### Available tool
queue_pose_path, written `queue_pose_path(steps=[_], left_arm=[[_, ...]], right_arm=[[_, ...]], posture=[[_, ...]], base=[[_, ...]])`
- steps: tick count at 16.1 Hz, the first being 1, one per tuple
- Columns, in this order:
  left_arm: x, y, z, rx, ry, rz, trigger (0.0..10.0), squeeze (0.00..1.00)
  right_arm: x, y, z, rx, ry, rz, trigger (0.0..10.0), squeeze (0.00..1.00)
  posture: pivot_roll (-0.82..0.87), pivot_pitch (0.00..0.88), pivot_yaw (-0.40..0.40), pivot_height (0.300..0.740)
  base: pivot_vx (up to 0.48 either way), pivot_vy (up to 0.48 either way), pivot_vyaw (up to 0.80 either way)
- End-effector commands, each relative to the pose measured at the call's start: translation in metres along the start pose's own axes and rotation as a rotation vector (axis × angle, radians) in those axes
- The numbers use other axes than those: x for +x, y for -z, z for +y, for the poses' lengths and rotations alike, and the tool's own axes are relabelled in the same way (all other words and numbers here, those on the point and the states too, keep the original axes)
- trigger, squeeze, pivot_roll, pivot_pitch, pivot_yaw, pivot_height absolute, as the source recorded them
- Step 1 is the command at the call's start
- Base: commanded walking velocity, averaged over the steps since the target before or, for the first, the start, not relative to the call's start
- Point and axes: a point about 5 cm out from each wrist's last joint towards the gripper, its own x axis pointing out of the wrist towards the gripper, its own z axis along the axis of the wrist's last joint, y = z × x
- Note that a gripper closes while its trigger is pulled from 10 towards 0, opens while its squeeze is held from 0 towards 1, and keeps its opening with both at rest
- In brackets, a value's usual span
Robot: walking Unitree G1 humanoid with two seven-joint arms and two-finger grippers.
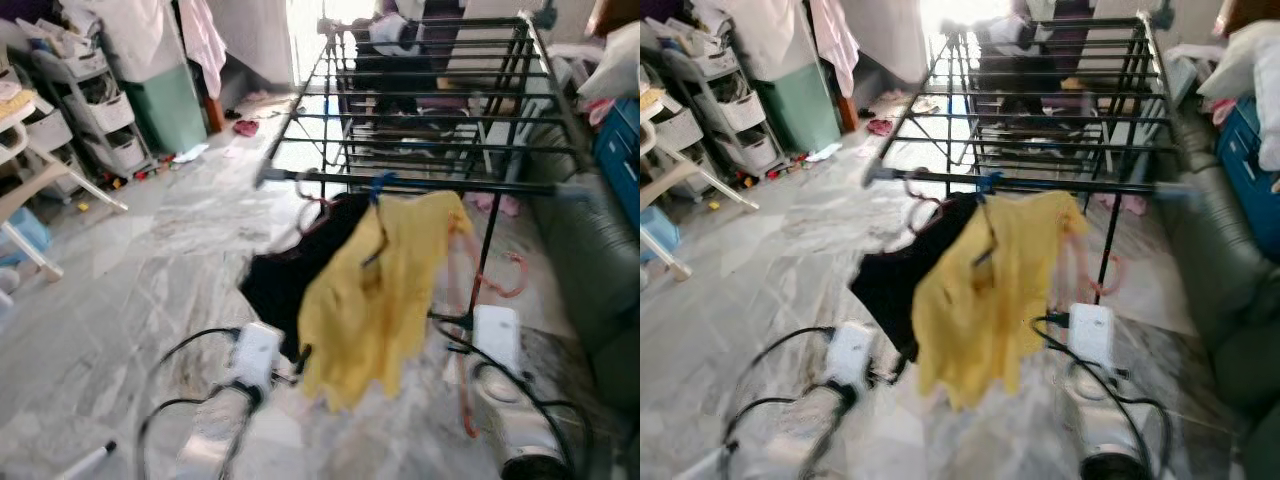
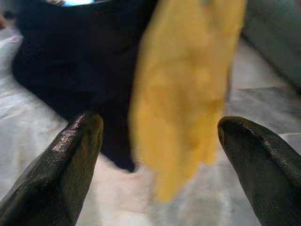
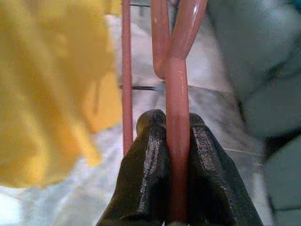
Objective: Hang hanger
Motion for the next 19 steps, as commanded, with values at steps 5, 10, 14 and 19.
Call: queue_pose_path(steps=[5,10,14,19], left_arm=[[-0.002,0.001,0.011,-0.009,-0.056,0.005,10.0,0.00],[-0.003,-0.002,0.015,-0.032,-0.077,-0.020,10.0,0.00],[-0.003,-0.003,0.015,-0.029,-0.068,-0.023,10.0,0.00],[-0.003,-0.005,0.014,-0.032,-0.054,-0.032,10.0,0.00]], right_arm=[[-0.002,-0.004,0.012,-0.012,-0.076,-0.011,10.0,0.00],[-0.001,-0.005,0.021,-0.055,-0.138,0.002,10.0,0.00],[-0.001,0.003,0.025,-0.126,-0.165,0.047,10.0,0.00],[-0.004,-0.001,0.025,-0.152,-0.157,0.002,10.0,0.00]], posture=[[-0.14,0.000,0.047,0.740],[-0.13,0.000,0.037,0.740],[-0.13,0.000,0.042,0.740],[-0.14,0.000,0.049,0.740]], base=[[0.000,-0.182,0.00],[0.000,0.000,0.00],[0.221,0.000,0.00],[0.334,0.000,0.00]])
